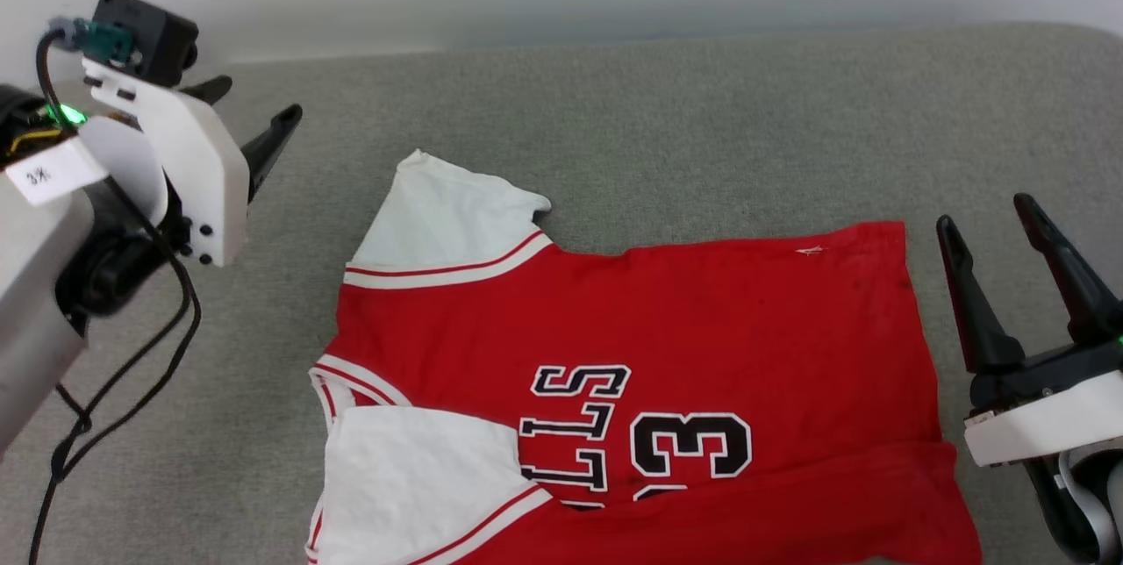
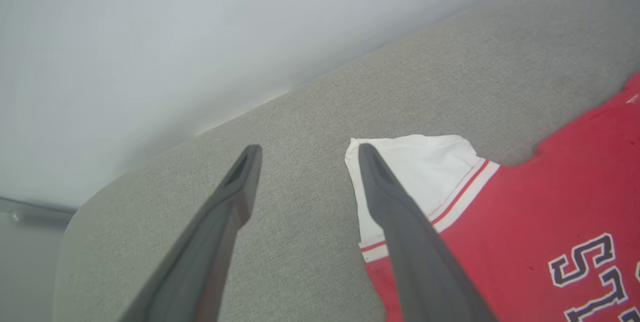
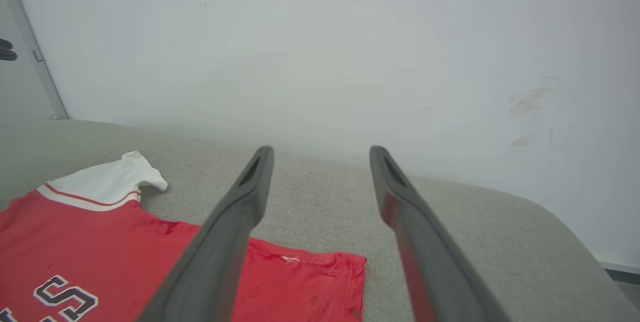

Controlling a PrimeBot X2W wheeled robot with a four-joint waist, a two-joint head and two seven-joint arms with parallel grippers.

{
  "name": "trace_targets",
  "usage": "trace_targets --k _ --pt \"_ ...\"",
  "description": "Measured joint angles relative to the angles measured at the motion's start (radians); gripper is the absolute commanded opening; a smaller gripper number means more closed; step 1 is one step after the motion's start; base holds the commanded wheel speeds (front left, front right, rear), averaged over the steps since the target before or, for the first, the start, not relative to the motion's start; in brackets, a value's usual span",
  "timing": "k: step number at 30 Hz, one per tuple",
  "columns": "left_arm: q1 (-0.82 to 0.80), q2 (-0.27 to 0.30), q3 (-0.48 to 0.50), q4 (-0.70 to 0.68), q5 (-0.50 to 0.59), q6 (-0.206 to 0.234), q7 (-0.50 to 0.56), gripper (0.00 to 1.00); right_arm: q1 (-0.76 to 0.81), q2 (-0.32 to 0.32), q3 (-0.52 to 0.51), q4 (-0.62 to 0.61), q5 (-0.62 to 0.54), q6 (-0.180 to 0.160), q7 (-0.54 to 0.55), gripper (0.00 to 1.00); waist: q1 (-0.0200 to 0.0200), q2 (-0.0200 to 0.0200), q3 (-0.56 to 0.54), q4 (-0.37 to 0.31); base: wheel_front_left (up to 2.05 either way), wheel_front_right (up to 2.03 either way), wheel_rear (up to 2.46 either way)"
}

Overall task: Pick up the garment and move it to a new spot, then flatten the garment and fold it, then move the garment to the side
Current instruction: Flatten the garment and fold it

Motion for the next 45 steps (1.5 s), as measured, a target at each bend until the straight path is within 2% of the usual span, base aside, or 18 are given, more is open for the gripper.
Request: trace_targets --k 4,8,11,17,22,26,27,28,29,34,37,42,45 --pt "-0.101 -0.037 0.005 0.055 -0.006 -0.032 0.071 1.0 0.032 0.054 -0.029 -0.058 -0.053 0.0 -0.014 1.0 0.0 0.0 0.066 -0.028 0.0 0.0 0.0" --pt "-0.2 -0.075 -0.006 0.131 -0.016 -0.072 0.19 1.0 0.034 0.093 -0.042 -0.096 -0.071 0.0 -0.026 1.0 0.0001 0.0 0.135 -0.056 0.0 0.0 0.0" --pt "-0.259 -0.097 -0.028 0.194 -0.031 -0.097 0.295 1.0 0.026 0.098 -0.029 -0.106 -0.08 0.0 -0.031 1.0 0.0001 0.0 0.183 -0.08 0.0 0.0 0.0" --pt "-0.325 -0.126 -0.059 0.295 -0.065 -0.114 0.478 1.0 -0.03 0.097 -0.006 -0.11 -0.084 0.0 -0.04 1.0 0.0001 0.0 0.266 -0.127 0.0 0.0 0.0" --pt "-0.338 -0.144 -0.074 0.34 -0.092 -0.123 0.557 1.0 -0.06 0.093 0.015 -0.095 -0.087 0.0 -0.05 1.0 0.0002 0.0 0.325 -0.156 0.0 0.0 0.0" --pt "-0.346 -0.141 -0.106 0.362 -0.067 -0.131 0.594 1.0 -0.08 0.091 0.029 -0.074 -0.088 0.0 -0.058 1.0 0.0001 0.0 0.352 -0.172 0.0 0.0 0.0" --pt "-0.346 -0.142 -0.104 0.367 -0.074 -0.131 0.596 0.96 -0.085 0.091 0.031 -0.071 -0.087 0.0 -0.062 1.0 0.0001 0.0 0.354 -0.174 0.0 0.0 0.0" --pt "-0.344 -0.142 -0.101 0.37 -0.086 -0.132 0.595 0.38 -0.088 0.088 0.031 -0.067 -0.085 0.0 -0.066 1.0 0.0001 0.0 0.355 -0.175 0.0 0.0 0.0" --pt "-0.342 -0.142 -0.103 0.372 -0.086 -0.135 0.589 0.0 -0.091 0.085 0.03 -0.063 -0.083 0.0 -0.066 1.0 0.0001 0.0 0.353 -0.174 0.0 0.0 0.0" --pt "-0.33 -0.156 -0.111 0.373 -0.077 -0.145 0.545 0.0 -0.137 0.041 0.014 -0.054 -0.08 0.0 -0.058 1.0 0.0001 0.0 0.329 -0.159 0.0 0.0 0.0" --pt "-0.314 -0.159 -0.109 0.375 -0.071 -0.146 0.495 0.0 -0.193 -0.007 0.017 -0.058 -0.079 0.0 0.014 1.0 0.0002 0.0 0.305 -0.146 0.0 0.0 0.0" --pt "-0.297 -0.169 -0.12 0.33 -0.055 -0.155 0.426 0.0 -0.301 -0.13 0.091 -0.057 -0.053 0.0 0.261 1.0 0.0001 0.0 0.262 -0.112 0.0 0.0 0.0" --pt "-0.286 -0.169 -0.135 0.287 -0.045 -0.158 0.397 0.0 -0.386 -0.213 0.165 -0.053 0.003 0.0 0.43 1.0 0.0001 0.0 0.242 -0.084 0.0 0.0 0.0"
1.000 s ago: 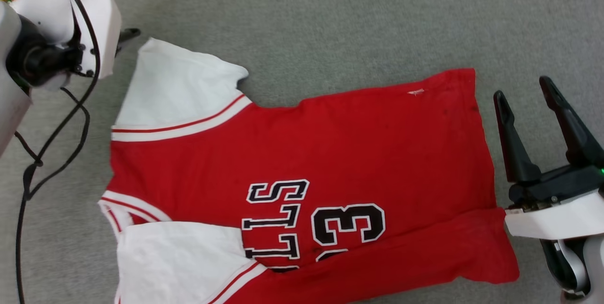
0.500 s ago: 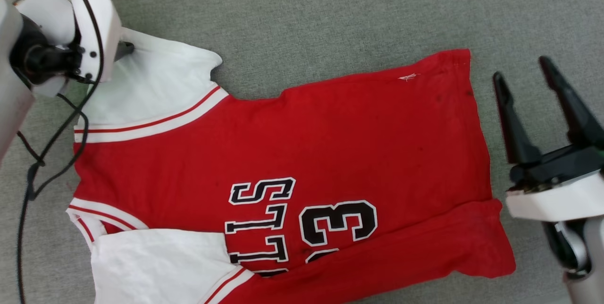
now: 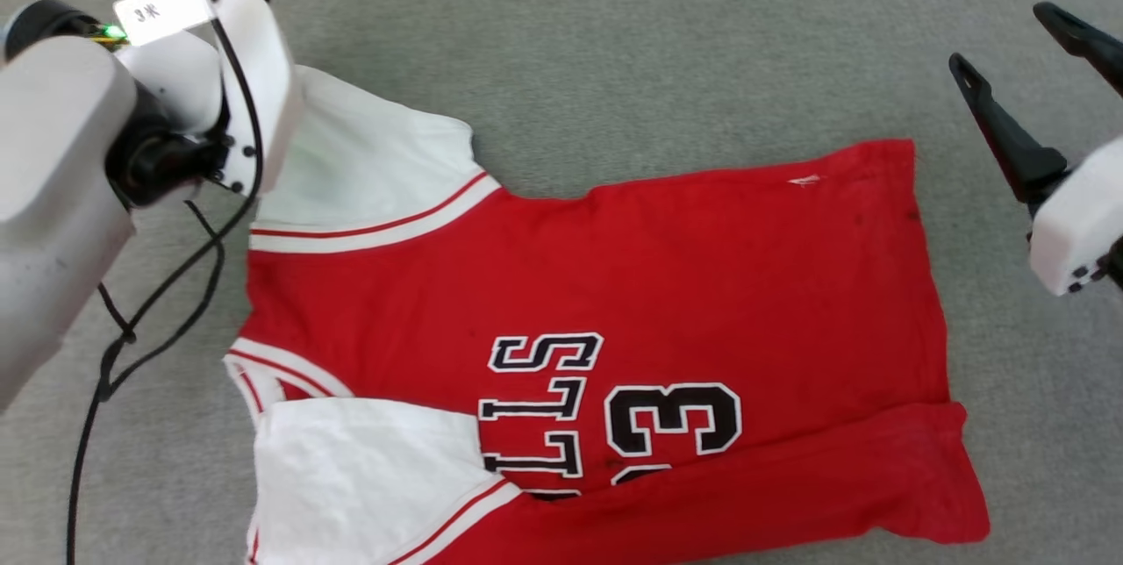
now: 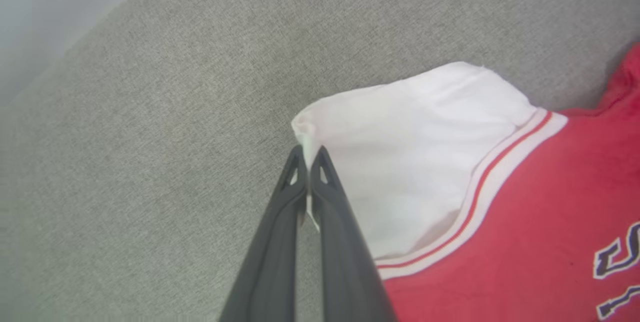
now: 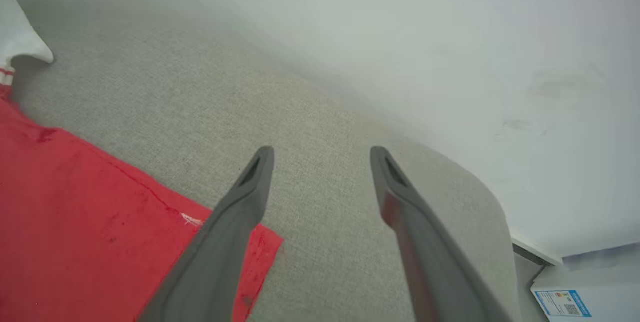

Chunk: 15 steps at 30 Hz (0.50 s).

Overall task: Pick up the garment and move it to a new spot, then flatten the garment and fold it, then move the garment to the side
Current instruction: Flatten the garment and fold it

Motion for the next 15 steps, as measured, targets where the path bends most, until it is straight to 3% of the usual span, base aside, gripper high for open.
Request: trace_targets --k 9,15 --pt "0.01 -0.003 -0.024 -0.117 0.031 -0.003 -0.064 0.0 -0.216 -0.199 0.298 0.071 0.29 0.0 0.547 1.0 -0.0001 0.0 -0.023 0.08 0.0 0.0 0.0" --pt "-0.005 -0.017 -0.027 -0.159 0.055 -0.004 -0.087 0.0 -0.304 -0.221 0.382 0.156 0.371 0.0 0.699 1.0 0.0 0.0 0.005 0.117 0.0 0.0 0.0"
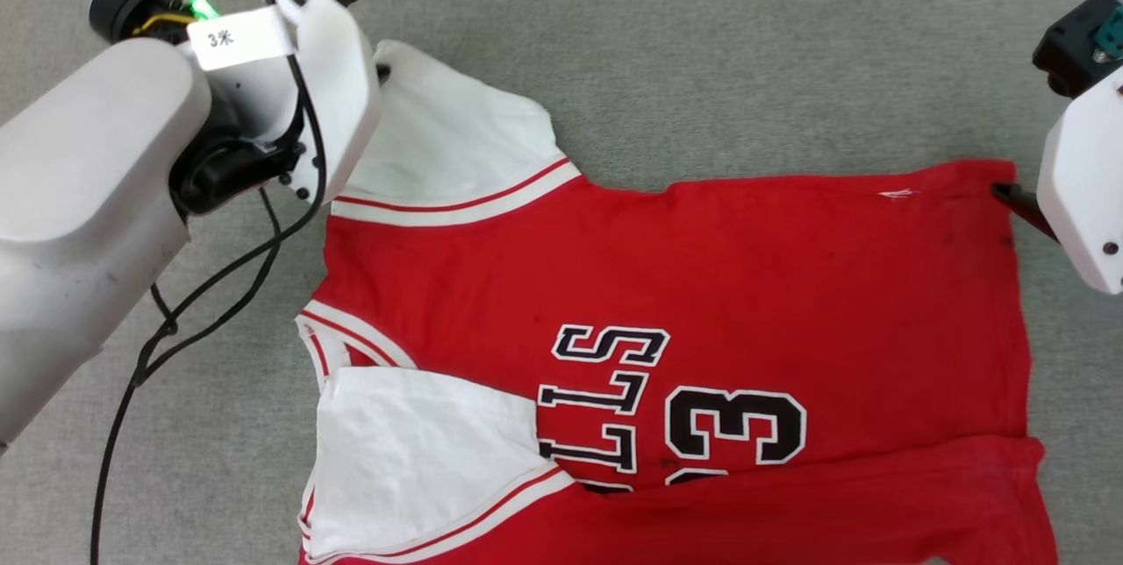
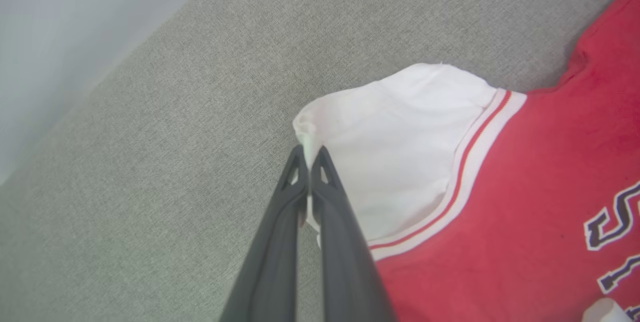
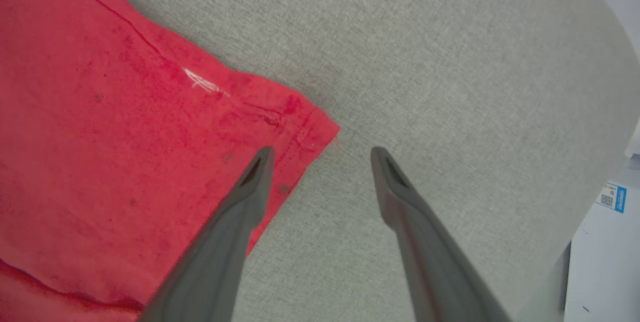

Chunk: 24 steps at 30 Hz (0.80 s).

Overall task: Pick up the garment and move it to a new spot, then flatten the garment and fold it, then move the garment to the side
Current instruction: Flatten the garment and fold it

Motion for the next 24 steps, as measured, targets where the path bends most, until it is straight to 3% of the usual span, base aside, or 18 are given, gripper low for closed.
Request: trace_targets --k 15,16,24 --pt "-0.021 0.001 -0.014 -0.037 0.015 0.0 -0.054 0.0 -0.025 0.07 0.109 0.23 0.038 -0.004 -0.076 1.0 -0.0001 0.0 0.058 0.051 0.0 0.0 0.0" --pt "-0.018 0.005 -0.017 -0.037 0.013 0.0 -0.056 0.0 -0.026 0.071 0.115 0.239 0.043 -0.003 -0.093 0.0 -0.0001 0.0 0.054 0.051 0.0 0.0 0.0" --pt "0.031 0.021 -0.038 -0.035 -0.006 -0.001 -0.111 0.0 -0.011 0.079 0.17 0.281 0.086 0.0 -0.258 0.0 0.0 0.0 -0.028 0.045 0.0 0.0 0.0"
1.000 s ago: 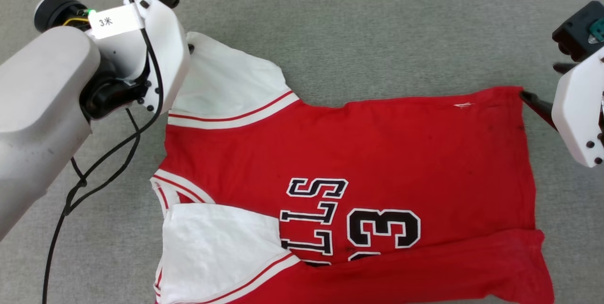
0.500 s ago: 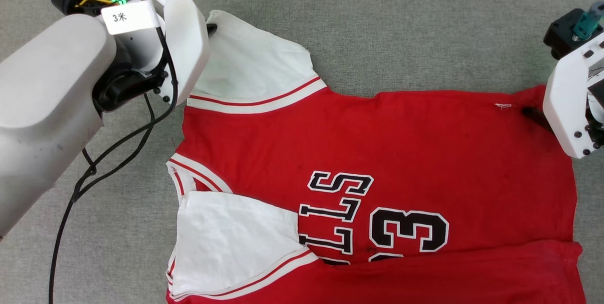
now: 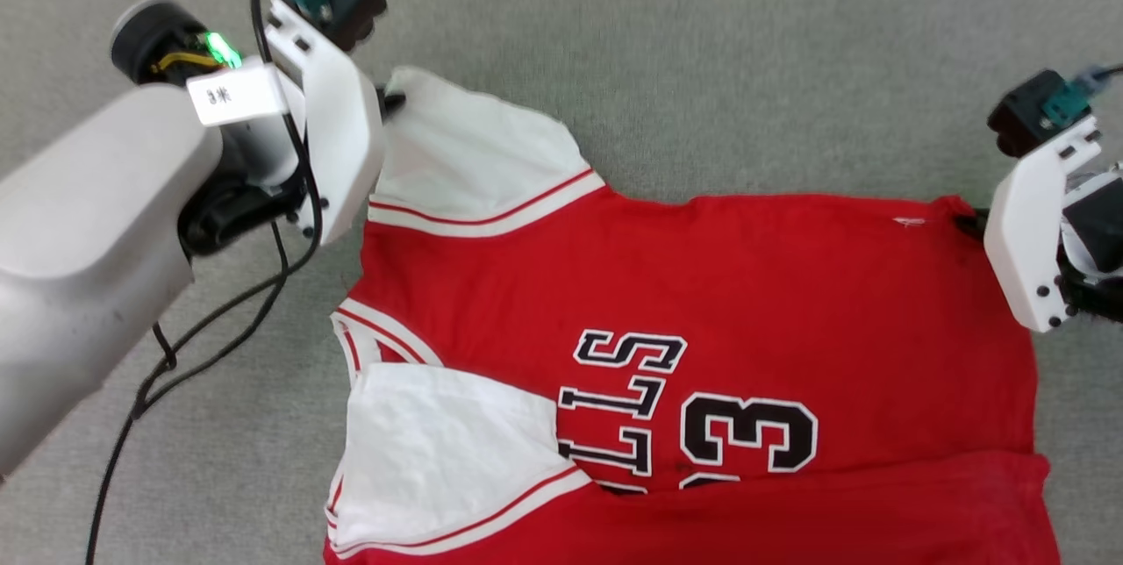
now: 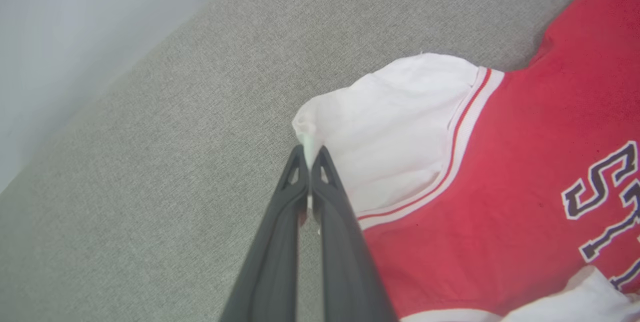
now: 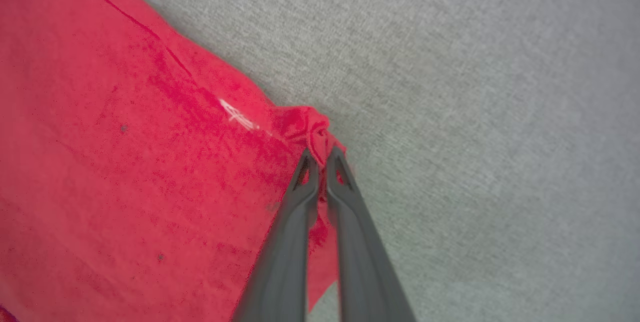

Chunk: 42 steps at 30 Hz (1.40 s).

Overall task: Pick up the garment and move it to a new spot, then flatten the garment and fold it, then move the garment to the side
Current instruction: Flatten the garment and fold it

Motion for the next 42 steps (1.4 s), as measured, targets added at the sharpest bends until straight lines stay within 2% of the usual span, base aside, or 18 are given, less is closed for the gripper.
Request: trace_targets --k 1,8,9,19,24,30,31,32,33,34,38,42 --pt "0.036 0.005 -0.006 -0.01 -0.019 -0.001 -0.021 0.0 0.033 -0.009 -0.004 0.011 0.032 0.0 -0.086 0.0 0.0 0.0 -0.049 0.001 0.0 0.0 0.0" --pt "0.163 0.043 -0.044 -0.067 -0.039 0.01 -0.047 0.0 0.147 -0.035 0.022 0.011 0.072 0.0 -0.23 0.0 -0.0001 0.0 -0.173 0.008 0.0 0.0 0.0" --pt "0.227 0.074 -0.06 -0.114 -0.054 0.019 -0.051 0.0 0.2 -0.047 0.028 -0.001 0.09 0.0 -0.271 0.0 -0.0002 0.0 -0.224 0.014 0.0 0.0 0.0" --pt "0.489 0.191 -0.096 -0.268 -0.111 0.106 -0.055 0.0 0.441 -0.075 0.024 -0.046 0.147 0.0 -0.376 0.0 -0.0003 0.0 -0.349 0.027 0.0 0.0 0.0" --pt "0.622 0.205 -0.105 -0.287 -0.131 0.14 -0.091 0.0 0.528 -0.076 0.009 -0.035 0.153 0.0 -0.406 0.0 -0.0003 0.0 -0.369 0.023 0.0 0.0 0.0" --pt "0.708 0.172 -0.113 -0.236 -0.147 0.15 -0.125 0.0 0.579 -0.048 0.013 -0.003 0.139 0.0 -0.412 0.0 -0.0002 0.0 -0.355 0.014 0.0 0.0 0.0" --pt "0.711 0.167 -0.112 -0.226 -0.145 0.151 -0.133 0.0 0.579 -0.042 0.012 0.002 0.139 0.0 -0.412 0.07 -0.0002 0.0 -0.352 0.012 0.0 0.0 0.0" --pt "0.713 0.161 -0.111 -0.219 -0.142 0.155 -0.143 0.0 0.58 -0.036 0.008 0.009 0.138 0.0 -0.416 0.07 -0.0002 0.0 -0.349 0.011 0.0 0.0 0.0" --pt "0.716 0.155 -0.108 -0.213 -0.139 0.155 -0.155 0.34 0.58 -0.032 0.002 0.016 0.14 0.0 -0.418 0.49 -0.0002 0.0 -0.347 0.01 0.0 0.0 0.0" --pt "0.717 0.151 -0.104 -0.21 -0.137 0.157 -0.17 1.0 0.58 -0.03 -0.003 0.02 0.141 0.0 -0.425 1.0 -0.0002 0.0 -0.346 0.009 0.0 0.0 0.0" --pt "0.717 0.152 -0.078 -0.231 -0.118 0.184 -0.237 1.0 0.58 -0.035 -0.03 -0.008 0.15 0.0 -0.458 1.0 -0.0001 0.0 -0.356 0.005 0.0 0.0 0.0" --pt "0.723 0.165 -0.017 -0.273 -0.091 0.252 -0.38 1.0 0.585 -0.075 -0.084 -0.056 0.152 0.0 -0.498 1.0 0.0 0.0 -0.372 0.001 0.0 0.0 0.0"
